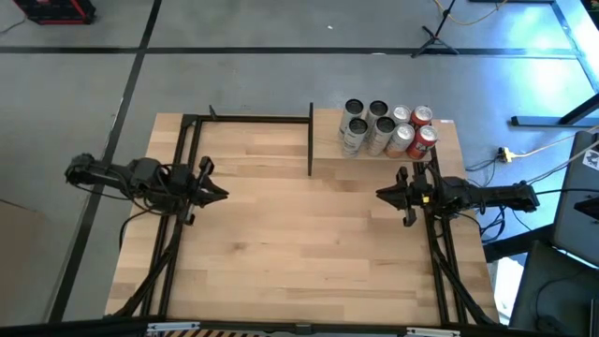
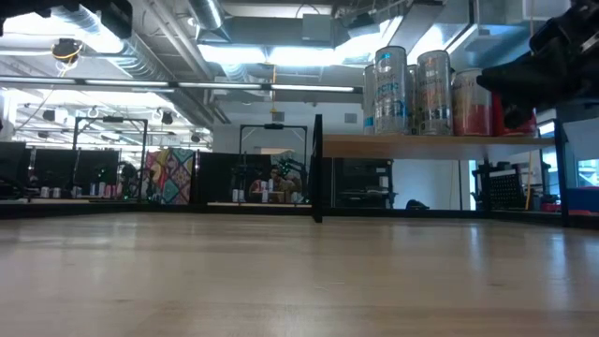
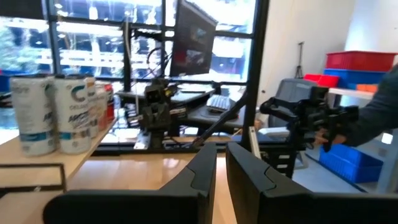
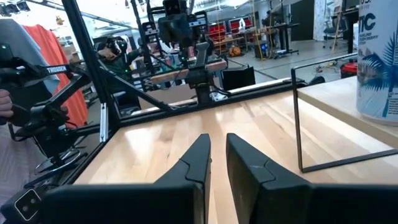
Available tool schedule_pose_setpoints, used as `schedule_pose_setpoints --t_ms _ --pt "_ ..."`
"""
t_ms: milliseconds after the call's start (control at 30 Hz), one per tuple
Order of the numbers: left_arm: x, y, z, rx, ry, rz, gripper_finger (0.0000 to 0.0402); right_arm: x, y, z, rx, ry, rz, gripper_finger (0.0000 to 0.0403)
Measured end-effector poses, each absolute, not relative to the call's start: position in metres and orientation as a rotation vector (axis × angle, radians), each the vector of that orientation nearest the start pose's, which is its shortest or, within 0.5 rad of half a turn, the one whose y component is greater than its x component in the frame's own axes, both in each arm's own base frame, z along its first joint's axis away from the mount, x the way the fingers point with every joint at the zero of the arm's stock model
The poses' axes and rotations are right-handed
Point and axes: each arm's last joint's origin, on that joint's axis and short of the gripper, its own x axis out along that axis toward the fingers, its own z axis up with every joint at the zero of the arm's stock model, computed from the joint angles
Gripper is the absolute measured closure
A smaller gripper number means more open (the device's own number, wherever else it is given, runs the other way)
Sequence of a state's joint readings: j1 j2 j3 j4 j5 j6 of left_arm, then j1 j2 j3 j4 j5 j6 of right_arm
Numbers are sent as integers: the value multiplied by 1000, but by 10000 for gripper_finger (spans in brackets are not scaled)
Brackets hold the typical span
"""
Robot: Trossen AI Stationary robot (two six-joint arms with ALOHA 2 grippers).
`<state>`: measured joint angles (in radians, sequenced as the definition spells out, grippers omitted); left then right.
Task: Place canned beverage on shelf
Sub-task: Return to Home Position
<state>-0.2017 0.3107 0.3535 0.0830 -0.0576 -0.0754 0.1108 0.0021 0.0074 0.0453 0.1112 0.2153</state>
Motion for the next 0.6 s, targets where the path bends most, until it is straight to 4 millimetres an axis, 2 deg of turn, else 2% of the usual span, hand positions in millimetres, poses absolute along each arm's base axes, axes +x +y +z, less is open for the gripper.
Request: schedule_pose_setpoints --t_ms 133,400,600 --pt "102 -17 255 -105 -117 -143 370 97 8 170 267 -47 6 361" --pt "95 -10 212 -173 -143 -101 370 97 8 170 268 -45 5 361" --pt "91 -9 198 -175 -174 -152 370 97 8 170 269 -43 5 361"
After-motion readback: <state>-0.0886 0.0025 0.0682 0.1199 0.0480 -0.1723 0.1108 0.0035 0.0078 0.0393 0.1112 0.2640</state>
